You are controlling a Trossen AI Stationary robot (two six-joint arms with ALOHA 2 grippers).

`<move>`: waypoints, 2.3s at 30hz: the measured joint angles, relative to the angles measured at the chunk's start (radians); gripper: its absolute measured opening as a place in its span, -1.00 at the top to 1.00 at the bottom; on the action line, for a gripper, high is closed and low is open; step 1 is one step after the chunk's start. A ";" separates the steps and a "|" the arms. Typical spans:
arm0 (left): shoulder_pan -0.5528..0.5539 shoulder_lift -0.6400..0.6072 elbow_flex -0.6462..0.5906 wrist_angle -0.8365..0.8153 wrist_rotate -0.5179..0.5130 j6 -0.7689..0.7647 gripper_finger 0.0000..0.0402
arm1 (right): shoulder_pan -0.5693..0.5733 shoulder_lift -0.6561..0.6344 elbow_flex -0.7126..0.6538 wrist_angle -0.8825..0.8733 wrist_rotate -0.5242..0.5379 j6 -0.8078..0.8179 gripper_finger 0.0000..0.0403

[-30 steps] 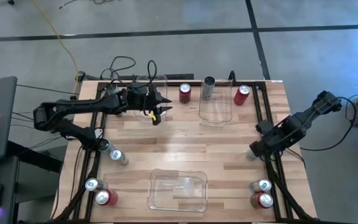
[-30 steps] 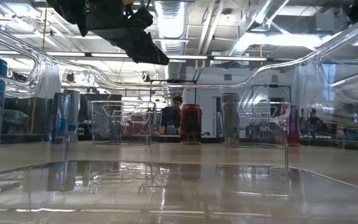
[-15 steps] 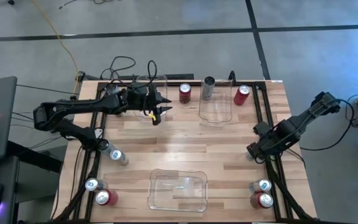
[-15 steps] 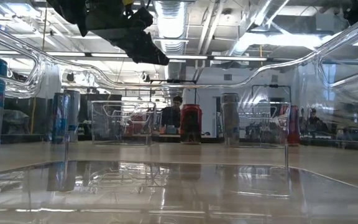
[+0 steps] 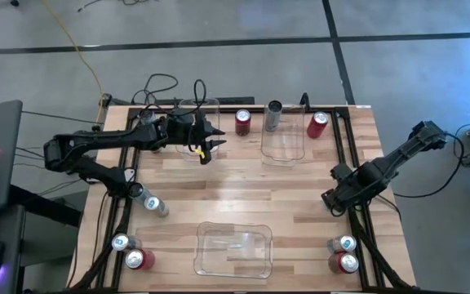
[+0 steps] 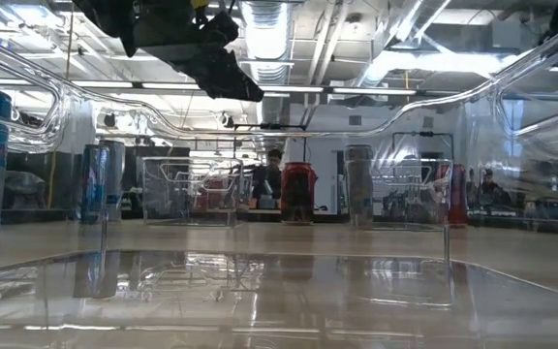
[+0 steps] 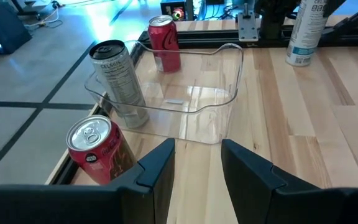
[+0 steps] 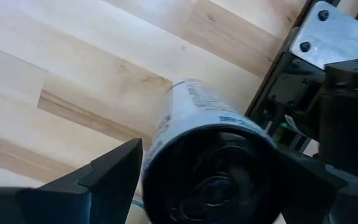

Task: Sort soda cans
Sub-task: Put the bottom right white-blue soda can into the top right transparent bin

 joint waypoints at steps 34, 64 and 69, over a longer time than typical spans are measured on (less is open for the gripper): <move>0.000 0.000 0.000 0.007 0.000 0.003 0.36 | -0.401 0.070 0.378 -0.033 -0.021 -0.445 -0.29; 0.000 0.000 0.000 0.001 -0.001 0.044 0.36 | -1.249 0.573 0.772 0.051 0.035 -1.398 -0.30; 0.002 0.000 0.000 0.001 -0.001 0.048 0.36 | -1.338 0.647 0.772 0.090 0.034 -1.467 -0.30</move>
